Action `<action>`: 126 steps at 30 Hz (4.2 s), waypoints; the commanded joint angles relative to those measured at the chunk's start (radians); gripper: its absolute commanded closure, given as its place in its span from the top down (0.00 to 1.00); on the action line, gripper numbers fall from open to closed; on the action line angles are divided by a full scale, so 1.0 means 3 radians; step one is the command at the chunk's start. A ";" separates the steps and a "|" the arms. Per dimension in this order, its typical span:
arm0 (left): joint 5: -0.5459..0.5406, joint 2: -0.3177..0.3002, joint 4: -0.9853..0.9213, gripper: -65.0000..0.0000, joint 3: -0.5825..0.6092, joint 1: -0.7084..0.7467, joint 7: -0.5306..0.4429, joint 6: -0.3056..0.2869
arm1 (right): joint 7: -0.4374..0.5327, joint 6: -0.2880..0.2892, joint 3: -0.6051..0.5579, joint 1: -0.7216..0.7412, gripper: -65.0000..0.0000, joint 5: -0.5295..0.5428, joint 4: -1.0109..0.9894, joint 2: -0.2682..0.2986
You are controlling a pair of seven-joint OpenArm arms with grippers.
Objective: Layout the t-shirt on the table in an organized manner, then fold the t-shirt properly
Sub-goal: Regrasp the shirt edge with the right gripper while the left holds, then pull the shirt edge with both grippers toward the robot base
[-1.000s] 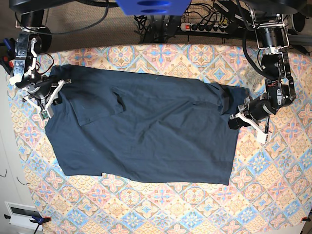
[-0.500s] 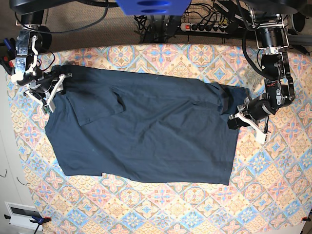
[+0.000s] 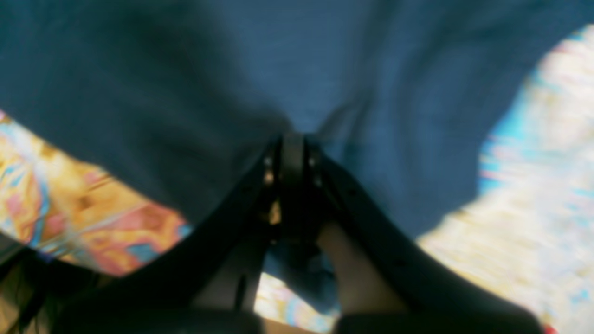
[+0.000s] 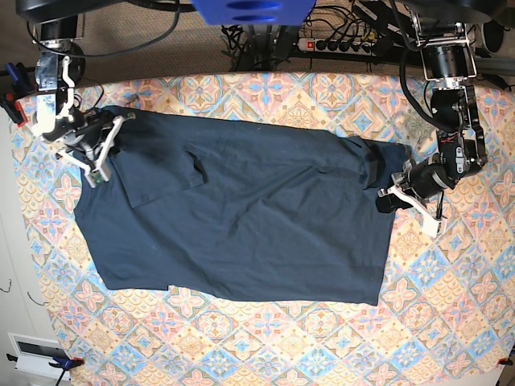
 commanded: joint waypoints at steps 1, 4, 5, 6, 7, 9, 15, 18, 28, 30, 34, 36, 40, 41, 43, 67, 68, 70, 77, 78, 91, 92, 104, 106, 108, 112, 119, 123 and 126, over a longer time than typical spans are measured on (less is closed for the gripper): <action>-0.0055 -0.0043 0.0051 0.00 -0.0020 -0.0044 -0.0050 -0.0024 | 0.0056 0.0000 0.0109 0.0032 0.01 0.0007 0.0111 0.0075; -0.0055 -0.0043 0.0051 0.00 -0.0035 -0.0044 -0.0055 -0.0024 | 0.0056 0.0000 0.0334 -0.0024 0.01 0.0007 0.0254 0.0075; -0.0055 -0.0043 0.0051 0.00 -0.0035 -0.0044 -0.0055 -0.0024 | 0.0051 0.0005 0.0385 -0.0024 0.01 0.0012 0.0290 0.0075; -0.0055 -0.0043 0.0051 0.00 -0.0035 -0.0049 -0.0055 -0.0024 | 0.0046 0.0041 0.0436 -0.0024 0.01 0.0017 0.0300 0.0075; -0.0055 -0.0043 0.0051 0.00 -0.0035 -0.0055 -0.0055 -0.0024 | 0.0041 0.0102 0.0477 -0.0024 0.01 0.0037 0.0300 0.0075; -0.0055 -0.0043 0.0051 0.00 -0.0035 -0.0055 -0.0055 -0.0024 | 0.0051 0.0317 0.0523 -0.0024 0.01 0.0073 0.0264 0.0075; -0.0055 -0.0038 0.0051 0.00 -0.0010 -0.0049 -0.0055 -0.0024 | 0.0025 0.0481 0.0513 -0.0019 0.08 0.0063 0.0024 0.0075; -0.0055 -0.0038 0.0051 0.00 -0.0010 -0.0049 -0.0055 -0.0024 | 0.0020 0.0481 0.0513 -0.0040 0.19 0.0063 0.0024 0.0075; -0.0055 -0.0038 0.0051 0.00 -0.0010 -0.0049 -0.0055 -0.0024 | 0.0020 0.0481 0.0513 -0.0096 0.39 0.0063 0.0029 0.0070; -0.0055 -0.0038 0.0051 0.00 -0.0010 -0.0049 -0.0055 -0.0024 | 0.0020 0.0481 0.0513 -0.0096 0.43 0.0063 0.0029 0.0070; -0.0055 -0.0038 0.0051 0.00 -0.0010 -0.0049 -0.0055 -0.0024 | 0.0020 0.0481 0.0456 -0.0096 0.45 0.0068 0.0034 0.0070; -0.0055 -0.0038 0.0051 0.00 -0.0010 -0.0049 -0.0055 -0.0024 | 0.0020 0.0481 0.0369 -0.0096 0.45 0.0073 0.0034 0.0070; -0.0055 -0.0033 0.0051 0.00 -0.0010 -0.0049 -0.0055 -0.0024 | 0.0025 0.0481 0.0272 -0.0076 0.45 0.0068 0.0024 0.0070; -0.0055 -0.0033 0.0051 0.00 -0.0010 -0.0049 -0.0055 -0.0024 | 0.0025 0.0481 0.0247 -0.0076 0.45 0.0068 0.0009 0.0070; -0.0055 -0.0033 0.0051 0.00 -0.0010 -0.0049 -0.0055 -0.0024 | 0.0046 0.0481 0.0190 -0.0070 0.45 0.0063 -0.0002 0.0070; -0.0055 -0.0033 0.0051 0.00 -0.0010 -0.0044 -0.0055 -0.0024 | 0.0215 0.0481 0.0190 -0.0070 0.01 0.0078 -0.0058 0.0070; -0.0055 -0.0033 0.0051 0.00 -0.0010 -0.0044 -0.0055 -0.0024 | 0.0215 0.0481 0.0190 -0.0070 0.01 0.0078 -0.0058 0.0070; -0.0055 -0.0033 0.0051 0.00 -0.0015 -0.0044 -0.0055 -0.0024 | 0.0215 0.0481 0.0190 -0.0070 0.01 0.0078 -0.0058 0.0070; -0.0070 -0.0038 0.0297 0.00 -0.0097 -0.0044 -0.0055 -0.0029 | 0.0194 0.0491 0.0579 -0.0096 0.00 0.0083 0.0182 0.0065; -0.0070 -0.0038 0.0348 0.00 -0.0133 -0.0044 -0.0055 -0.0029 | 0.0194 0.0491 0.0615 -0.0096 0.00 0.0083 0.0218 0.0065; -0.0075 -0.0033 0.0415 0.00 -0.0455 -0.0060 -0.0198 -0.0029 | 0.0215 0.0491 0.0646 -0.0070 0.00 0.0083 0.0254 0.0065; -0.0075 -0.0033 0.0409 0.00 -0.0506 -0.0060 -0.0198 -0.0029 | 0.0220 0.0491 0.0651 -0.0070 0.00 0.0083 0.0254 0.0065; -0.0065 -0.0017 0.0154 0.00 -0.0634 -0.0075 -0.0198 -0.0029 | 0.0215 0.0491 0.0937 -0.0070 0.00 0.0083 0.0218 0.0065; -0.0050 0.0039 0.0154 0.00 -0.0629 -0.0121 -0.0198 -0.0029 | 0.0215 0.0491 0.0922 0.0006 0.00 0.0078 0.0213 0.0065; -0.0045 0.0049 0.0123 0.00 -0.0629 -0.0152 -0.0198 -0.0029 | 0.0215 0.0491 0.0906 0.0149 0.01 0.0078 0.0213 0.0065; -0.0045 0.0054 -0.0036 0.00 -0.0629 -0.0234 -0.0203 -0.0029 | 0.0215 0.0491 0.0840 0.0303 0.01 0.0073 0.0085 0.0060; -0.0045 0.0054 -0.0337 0.00 -0.0552 -0.0423 -0.0203 -0.0029 | 0.0220 0.0491 0.0492 0.0635 0.01 0.0063 -0.0242 0.0060; -0.0019 0.0044 -0.0388 0.00 -0.0317 -0.0453 -0.0367 -0.0029 | 0.0225 0.0491 0.0415 0.0733 0.01 0.0063 -0.0406 0.0060; 0.0226 0.0059 -0.0388 0.00 -0.0158 -0.0453 -0.0510 -0.0029 | 0.0225 0.0491 0.0328 0.0814 0.01 0.0058 -0.0549 0.0060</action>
